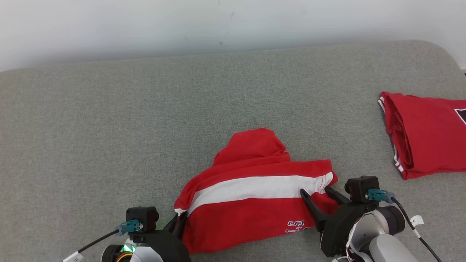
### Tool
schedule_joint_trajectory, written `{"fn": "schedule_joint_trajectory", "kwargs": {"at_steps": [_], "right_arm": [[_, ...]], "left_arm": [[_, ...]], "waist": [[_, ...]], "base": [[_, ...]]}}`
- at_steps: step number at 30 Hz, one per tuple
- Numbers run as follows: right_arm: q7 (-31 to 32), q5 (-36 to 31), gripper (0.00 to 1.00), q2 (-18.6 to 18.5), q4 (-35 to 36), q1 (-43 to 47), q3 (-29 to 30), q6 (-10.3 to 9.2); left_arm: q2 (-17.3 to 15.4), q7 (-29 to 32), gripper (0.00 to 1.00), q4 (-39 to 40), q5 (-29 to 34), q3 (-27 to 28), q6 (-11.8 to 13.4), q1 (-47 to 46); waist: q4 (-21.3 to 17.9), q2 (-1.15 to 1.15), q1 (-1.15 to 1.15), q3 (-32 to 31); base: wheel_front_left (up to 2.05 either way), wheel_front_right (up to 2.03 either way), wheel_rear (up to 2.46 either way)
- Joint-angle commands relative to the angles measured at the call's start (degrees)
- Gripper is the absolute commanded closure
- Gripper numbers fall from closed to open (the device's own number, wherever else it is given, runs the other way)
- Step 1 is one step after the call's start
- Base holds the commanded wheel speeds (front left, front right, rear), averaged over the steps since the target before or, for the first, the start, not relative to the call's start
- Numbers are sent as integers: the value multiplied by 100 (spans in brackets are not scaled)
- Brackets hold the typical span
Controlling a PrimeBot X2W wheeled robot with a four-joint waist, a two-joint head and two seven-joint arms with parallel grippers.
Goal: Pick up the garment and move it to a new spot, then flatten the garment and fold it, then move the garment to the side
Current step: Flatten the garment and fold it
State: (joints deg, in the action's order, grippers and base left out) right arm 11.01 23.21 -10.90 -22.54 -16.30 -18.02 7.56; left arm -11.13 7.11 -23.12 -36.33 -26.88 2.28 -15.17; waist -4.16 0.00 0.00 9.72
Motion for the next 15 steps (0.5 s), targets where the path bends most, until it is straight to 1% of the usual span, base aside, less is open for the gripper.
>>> {"fn": "schedule_joint_trajectory", "kwargs": {"at_steps": [1,3,4,6,7,8,9,10,15], "right_arm": [[-20,45,5,-3,28,56,-5,-18],[22,40,5,-41,11,30,7,-18],[46,16,7,-61,-15,-3,18,-18],[45,8,21,-65,-66,-90,36,-18],[21,-14,41,-74,-100,-137,68,-18],[0,-41,57,-79,-134,-168,89,-18],[-1,-48,77,-73,-164,-183,99,-18],[-29,-73,100,-66,-181,-197,115,-18],[-183,-99,100,-77,-110,-196,239,-18]], "left_arm": [[-21,-12,100,-58,-68,3,6,5],[-18,-19,100,-68,-77,-7,4,3],[-17,-20,100,-75,-82,-14,2,-2],[-23,-24,100,-79,-86,-22,-3,-15],[-27,-28,100,-82,-87,-25,-5,-23],[-30,-30,100,-84,-88,-30,-7,-32],[-32,-23,100,-88,-89,-34,-11,-42],[-34,-38,100,-90,-93,-34,-10,-49],[-47,-307,100,1,-120,92,-50,-69]], "waist": [[-10,0,0,-11],[-15,0,0,-11],[-14,0,0,-8],[-10,0,0,3],[-7,0,0,11],[1,0,0,19],[11,0,0,24],[23,0,0,26],[37,0,0,-6]], "base": [[0,0,0],[0,0,0],[0,0,0],[0,0,0],[0,0,0],[0,0,0],[0,0,0],[0,0,0],[0,0,0]]}}
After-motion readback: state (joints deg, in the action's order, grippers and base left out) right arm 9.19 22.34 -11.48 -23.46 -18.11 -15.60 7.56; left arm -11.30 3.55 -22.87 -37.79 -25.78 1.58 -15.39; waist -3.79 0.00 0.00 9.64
